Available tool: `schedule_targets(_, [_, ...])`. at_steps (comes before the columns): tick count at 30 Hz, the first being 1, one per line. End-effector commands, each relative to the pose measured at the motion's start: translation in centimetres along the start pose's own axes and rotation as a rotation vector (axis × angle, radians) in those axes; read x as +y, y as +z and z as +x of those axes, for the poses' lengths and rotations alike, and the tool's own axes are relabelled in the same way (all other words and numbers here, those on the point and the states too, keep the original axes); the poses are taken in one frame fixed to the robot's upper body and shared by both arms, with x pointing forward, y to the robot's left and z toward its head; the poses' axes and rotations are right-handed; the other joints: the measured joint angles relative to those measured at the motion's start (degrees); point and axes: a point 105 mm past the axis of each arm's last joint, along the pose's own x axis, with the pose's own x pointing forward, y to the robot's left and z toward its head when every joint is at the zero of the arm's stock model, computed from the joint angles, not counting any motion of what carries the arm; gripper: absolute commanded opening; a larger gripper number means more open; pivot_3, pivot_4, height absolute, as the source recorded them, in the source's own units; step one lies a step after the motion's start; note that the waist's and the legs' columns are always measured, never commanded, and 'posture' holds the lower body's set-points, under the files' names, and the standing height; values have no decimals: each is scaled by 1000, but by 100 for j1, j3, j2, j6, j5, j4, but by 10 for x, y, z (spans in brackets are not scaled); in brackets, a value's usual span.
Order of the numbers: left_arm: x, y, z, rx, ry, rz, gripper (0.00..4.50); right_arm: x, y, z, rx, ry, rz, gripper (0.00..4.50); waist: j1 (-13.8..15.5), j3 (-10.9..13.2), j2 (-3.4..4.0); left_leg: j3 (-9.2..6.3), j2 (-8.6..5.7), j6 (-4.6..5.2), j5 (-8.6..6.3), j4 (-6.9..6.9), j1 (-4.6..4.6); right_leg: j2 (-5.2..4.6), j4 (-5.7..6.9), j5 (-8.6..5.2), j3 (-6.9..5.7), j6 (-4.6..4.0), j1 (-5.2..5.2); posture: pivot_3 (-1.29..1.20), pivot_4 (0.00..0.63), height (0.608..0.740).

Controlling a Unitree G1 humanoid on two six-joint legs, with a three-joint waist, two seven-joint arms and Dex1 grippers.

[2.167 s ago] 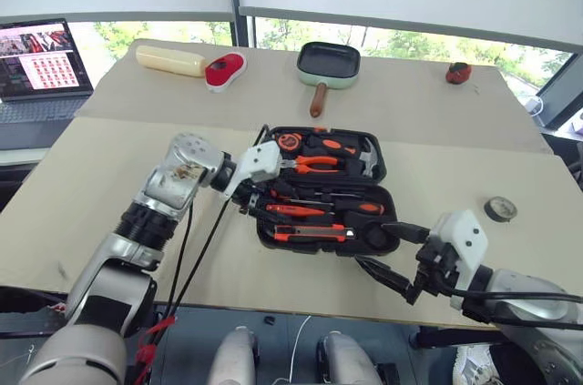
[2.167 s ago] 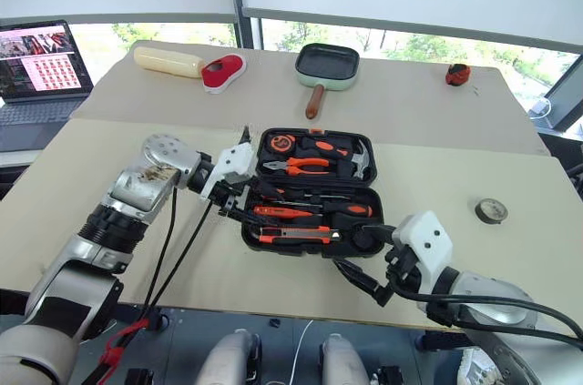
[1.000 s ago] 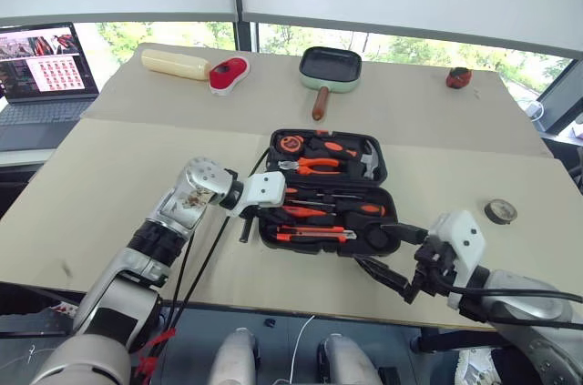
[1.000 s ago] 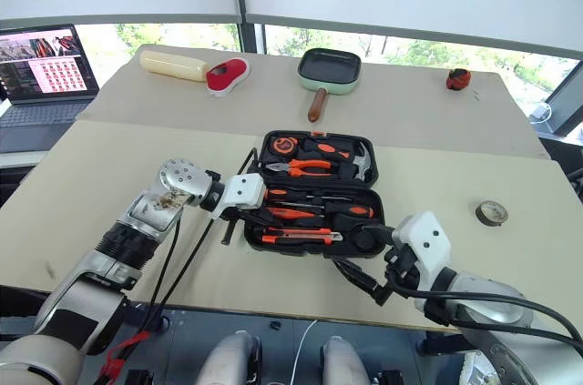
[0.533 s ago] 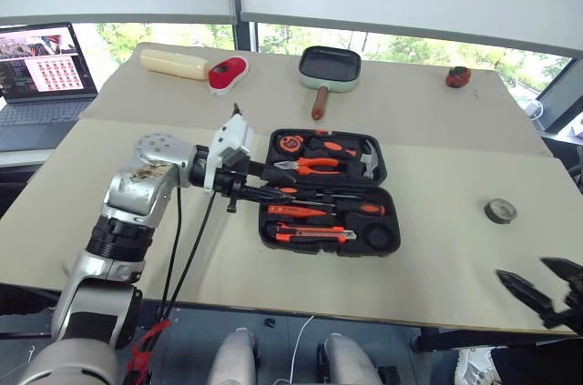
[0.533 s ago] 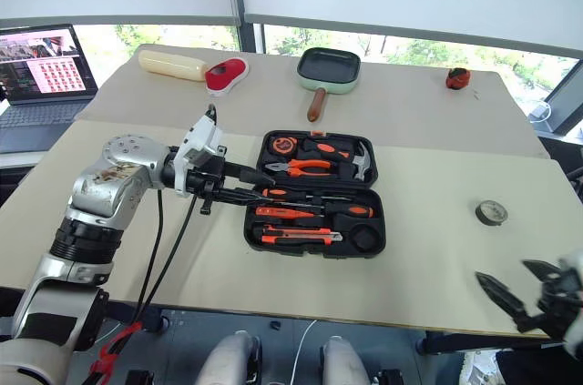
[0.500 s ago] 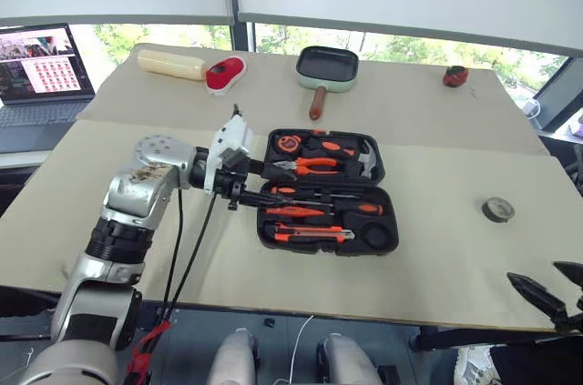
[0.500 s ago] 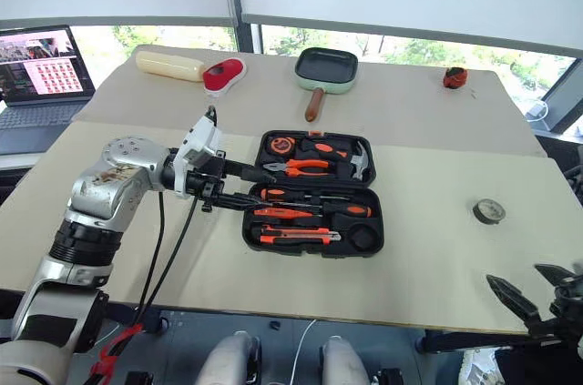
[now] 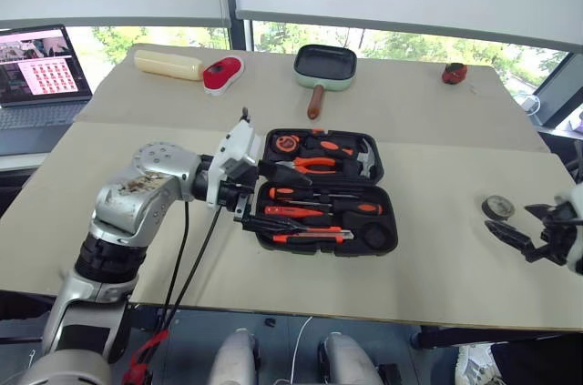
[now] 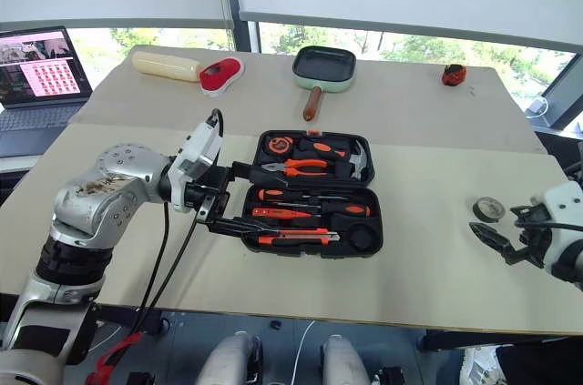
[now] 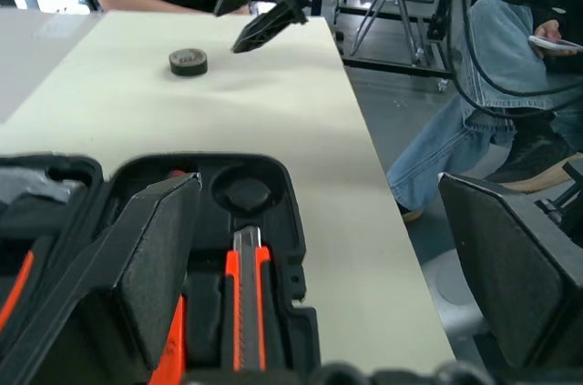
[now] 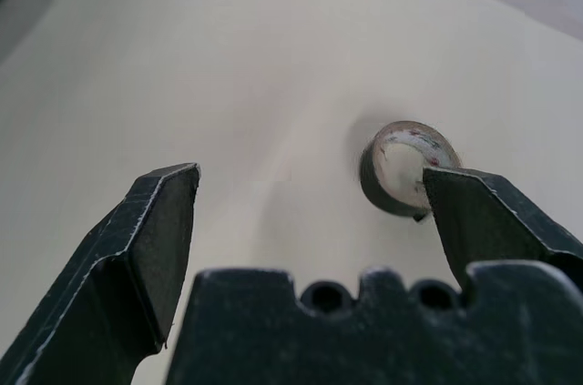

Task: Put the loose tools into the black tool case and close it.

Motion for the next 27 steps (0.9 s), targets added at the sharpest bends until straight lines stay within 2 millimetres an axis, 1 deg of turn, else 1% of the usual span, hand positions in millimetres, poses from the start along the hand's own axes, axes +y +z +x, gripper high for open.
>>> schedule_targets(1, [-3,9,-3,5,24,59,4457,-16,-1,7,39,-16,-61,4500,-4,0,0,0,0,0,0,0,0,0,0,0,0,1,0,0,150,740])
schedule_targets(4, [-4,8,-5,10,40,62,4457,-24,-1,16,44,-14,-47,4500,-14,1,5,1,-5,0,0,0,2,-4,1,1,3,3,1,0,150,740])
schedule_targets(9, [-3,7,-7,15,69,63,4457,-24,-3,27,61,24,-91,4500,-39,2,5,0,-5,0,0,-3,3,-3,0,1,3,3,0,0,150,740])
schedule_targets(12, [-3,7,-8,18,80,64,4457,-22,-4,30,48,57,-104,4500,-38,4,9,0,-5,0,0,-5,3,-4,-1,1,3,3,-1,0,150,740])
schedule_targets(16, [-3,7,-8,16,89,69,4457,-22,-4,31,21,53,-136,4500,-37,4,9,0,-7,0,0,-7,3,-5,-1,0,3,4,0,0,150,740])
schedule_targets(18, [-4,7,-7,15,90,70,4457,-18,-5,27,28,75,-123,4500,-36,4,9,1,-7,0,0,-7,4,-5,0,1,3,4,0,0,150,740])
schedule_targets(21, [-5,7,-6,12,88,71,4457,-10,0,18,14,112,-178,4500,-25,4,9,0,-7,0,0,-8,4,-5,0,0,3,4,0,0,150,740])
schedule_targets(24, [-4,5,-3,11,84,72,4457,4,18,16,-41,158,-200,4500,-37,4,10,1,-8,0,0,-9,4,-6,1,0,5,5,0,0,150,740])
schedule_targets(27, [-3,4,2,5,78,68,4457,2,25,18,-39,143,-208,4500,-57,5,11,3,-8,0,0,-8,16,-6,4,0,10,5,4,0,150,740])
